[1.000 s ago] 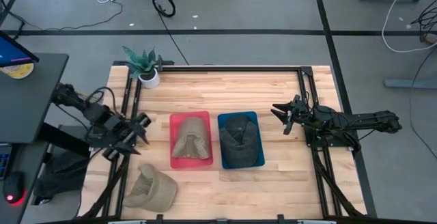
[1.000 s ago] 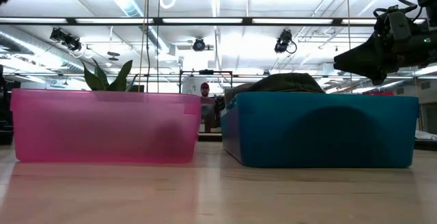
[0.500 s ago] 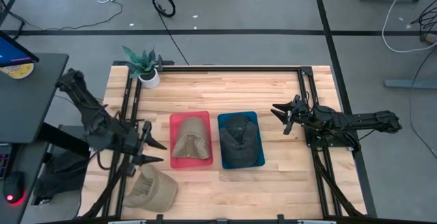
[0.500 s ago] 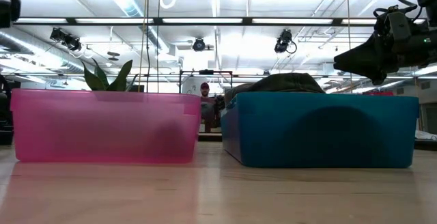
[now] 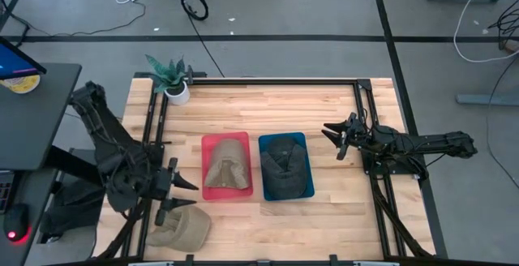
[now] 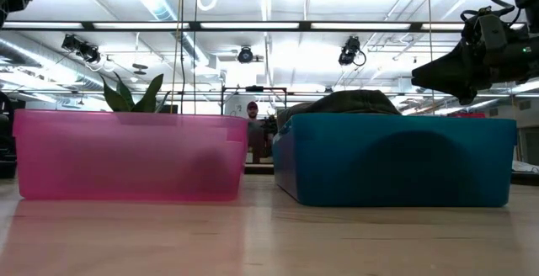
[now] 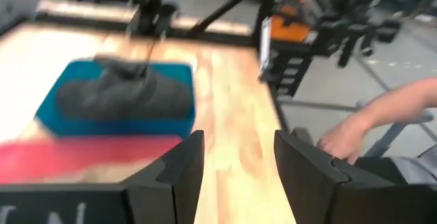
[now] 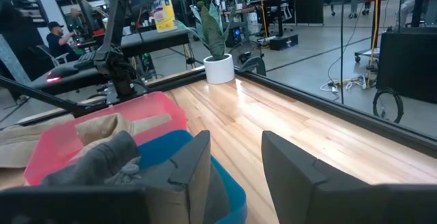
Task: Pick & Place hat
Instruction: Put the brown cap into the red bin
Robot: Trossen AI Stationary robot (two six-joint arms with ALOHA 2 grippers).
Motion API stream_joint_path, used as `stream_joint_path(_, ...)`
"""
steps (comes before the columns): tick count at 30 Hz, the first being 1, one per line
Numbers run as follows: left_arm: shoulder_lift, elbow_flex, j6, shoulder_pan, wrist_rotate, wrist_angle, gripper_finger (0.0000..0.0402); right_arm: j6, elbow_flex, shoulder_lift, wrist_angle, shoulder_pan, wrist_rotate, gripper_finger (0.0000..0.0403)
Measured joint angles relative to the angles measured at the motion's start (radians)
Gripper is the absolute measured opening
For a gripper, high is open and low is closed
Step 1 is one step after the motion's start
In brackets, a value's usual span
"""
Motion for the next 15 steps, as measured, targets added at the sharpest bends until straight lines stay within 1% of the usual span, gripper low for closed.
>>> stream_joint_path(3,0.028,0.059,-0.164,-0.006,0.015,-0.186,0.0181,0.0,0.0,0.0,0.0,0.0,0.0,0.0137)
stream_joint_path(7,0.067,0.135,-0.372,-0.005,0.088,-0.397,0.0181,0.0,0.0,0.0,0.0,0.0,0.0,0.0137)
stream_joint_path(11,0.118,0.182,-0.529,-0.005,0.191,-0.531,0.0181,0.0,0.0,0.0,0.0,0.0,0.0,0.0137)
stream_joint_path(15,0.177,0.207,-0.661,-0.005,0.328,-0.584,0.0181,0.0,0.0,0.0,0.0,0.0,0.0,0.0137)
